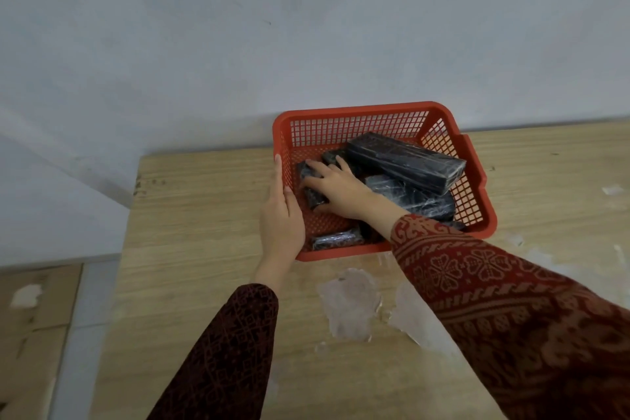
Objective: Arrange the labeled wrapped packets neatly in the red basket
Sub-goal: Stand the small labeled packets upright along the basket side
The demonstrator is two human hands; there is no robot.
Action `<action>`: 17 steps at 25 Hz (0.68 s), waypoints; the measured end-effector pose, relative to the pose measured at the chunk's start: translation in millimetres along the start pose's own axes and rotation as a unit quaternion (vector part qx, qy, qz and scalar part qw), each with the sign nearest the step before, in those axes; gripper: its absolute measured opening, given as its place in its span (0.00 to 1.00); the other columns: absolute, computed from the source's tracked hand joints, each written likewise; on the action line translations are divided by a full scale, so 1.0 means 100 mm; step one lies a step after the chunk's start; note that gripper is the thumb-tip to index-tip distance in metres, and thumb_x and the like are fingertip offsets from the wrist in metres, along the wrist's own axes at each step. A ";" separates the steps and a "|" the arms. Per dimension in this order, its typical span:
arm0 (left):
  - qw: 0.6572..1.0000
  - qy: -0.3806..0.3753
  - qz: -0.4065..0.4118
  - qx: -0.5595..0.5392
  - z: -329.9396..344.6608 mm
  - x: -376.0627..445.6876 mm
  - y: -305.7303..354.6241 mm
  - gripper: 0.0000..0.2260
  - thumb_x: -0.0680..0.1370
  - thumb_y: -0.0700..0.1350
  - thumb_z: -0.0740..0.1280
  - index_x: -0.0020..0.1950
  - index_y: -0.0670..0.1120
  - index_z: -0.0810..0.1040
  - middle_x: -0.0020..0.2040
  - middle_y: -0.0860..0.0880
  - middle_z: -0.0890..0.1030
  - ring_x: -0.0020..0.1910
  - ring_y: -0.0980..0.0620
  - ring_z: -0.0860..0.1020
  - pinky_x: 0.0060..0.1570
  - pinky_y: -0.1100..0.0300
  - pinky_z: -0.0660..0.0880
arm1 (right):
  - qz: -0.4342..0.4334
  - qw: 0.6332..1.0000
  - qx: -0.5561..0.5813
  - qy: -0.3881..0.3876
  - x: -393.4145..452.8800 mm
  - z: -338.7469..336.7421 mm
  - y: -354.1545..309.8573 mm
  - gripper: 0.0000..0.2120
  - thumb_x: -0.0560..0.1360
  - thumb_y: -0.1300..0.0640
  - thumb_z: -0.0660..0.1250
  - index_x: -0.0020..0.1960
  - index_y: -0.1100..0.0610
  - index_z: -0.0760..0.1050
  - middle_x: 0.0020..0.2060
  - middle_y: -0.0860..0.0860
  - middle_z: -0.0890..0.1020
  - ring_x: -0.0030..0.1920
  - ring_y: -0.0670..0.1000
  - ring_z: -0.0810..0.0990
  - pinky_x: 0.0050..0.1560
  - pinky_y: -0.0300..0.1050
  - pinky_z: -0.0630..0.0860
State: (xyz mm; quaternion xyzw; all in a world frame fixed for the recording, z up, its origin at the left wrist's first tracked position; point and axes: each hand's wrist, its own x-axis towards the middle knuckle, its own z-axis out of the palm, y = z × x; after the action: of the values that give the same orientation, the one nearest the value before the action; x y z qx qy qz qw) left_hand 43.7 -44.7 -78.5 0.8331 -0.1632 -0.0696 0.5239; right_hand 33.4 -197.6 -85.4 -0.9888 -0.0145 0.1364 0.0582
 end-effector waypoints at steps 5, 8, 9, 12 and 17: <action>1.000 -0.002 0.011 -0.013 -0.03 -0.02 0.04 0.23 0.83 0.42 0.52 0.78 0.53 0.54 0.70 0.58 0.64 0.64 0.65 0.64 0.59 0.77 0.61 | 0.008 0.972 0.191 0.139 -0.04 -0.13 0.01 0.17 0.78 0.51 0.59 0.65 0.55 0.69 0.62 0.57 0.78 0.61 0.56 0.76 0.61 0.53 0.69; 1.000 -0.002 0.002 -0.028 -0.04 -0.03 0.08 0.23 0.83 0.42 0.52 0.78 0.54 0.54 0.69 0.61 0.64 0.62 0.60 0.71 0.57 0.71 0.66 | 0.096 0.922 0.304 0.220 0.03 -0.31 0.07 0.13 0.80 0.53 0.58 0.55 0.62 0.75 0.42 0.55 0.82 0.40 0.53 0.78 0.40 0.44 0.69; 0.999 0.001 0.007 -0.033 -0.05 -0.04 0.09 0.23 0.83 0.41 0.52 0.78 0.52 0.55 0.69 0.63 0.63 0.60 0.59 0.73 0.54 0.77 0.65 | 0.120 0.912 0.327 0.217 0.07 -0.36 0.10 0.13 0.80 0.55 0.60 0.53 0.63 0.76 0.41 0.54 0.81 0.39 0.51 0.76 0.41 0.42 0.67; 0.999 -0.003 0.011 -0.045 -0.05 -0.05 0.11 0.23 0.82 0.39 0.53 0.78 0.50 0.56 0.68 0.64 0.62 0.54 0.66 0.71 0.44 0.86 0.61 | 0.170 0.890 0.369 0.209 0.18 -0.44 0.21 0.11 0.78 0.57 0.63 0.56 0.62 0.77 0.43 0.53 0.78 0.44 0.49 0.74 0.44 0.39 0.67; 0.999 -0.014 -0.013 -0.035 -0.06 -0.05 0.07 0.23 0.83 0.42 0.52 0.77 0.56 0.54 0.71 0.58 0.69 0.52 0.78 0.69 0.50 0.81 0.65 | 0.241 0.847 0.406 0.245 0.30 -0.44 0.28 0.10 0.79 0.59 0.61 0.57 0.62 0.76 0.43 0.53 0.76 0.44 0.49 0.73 0.37 0.36 0.63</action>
State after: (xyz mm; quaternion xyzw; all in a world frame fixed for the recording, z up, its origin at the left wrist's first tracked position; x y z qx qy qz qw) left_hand 39.6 -40.8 -69.9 0.8152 -0.1571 -0.0939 0.5495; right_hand 74.2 -229.4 -55.1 -0.8505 0.2961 -0.1069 0.4214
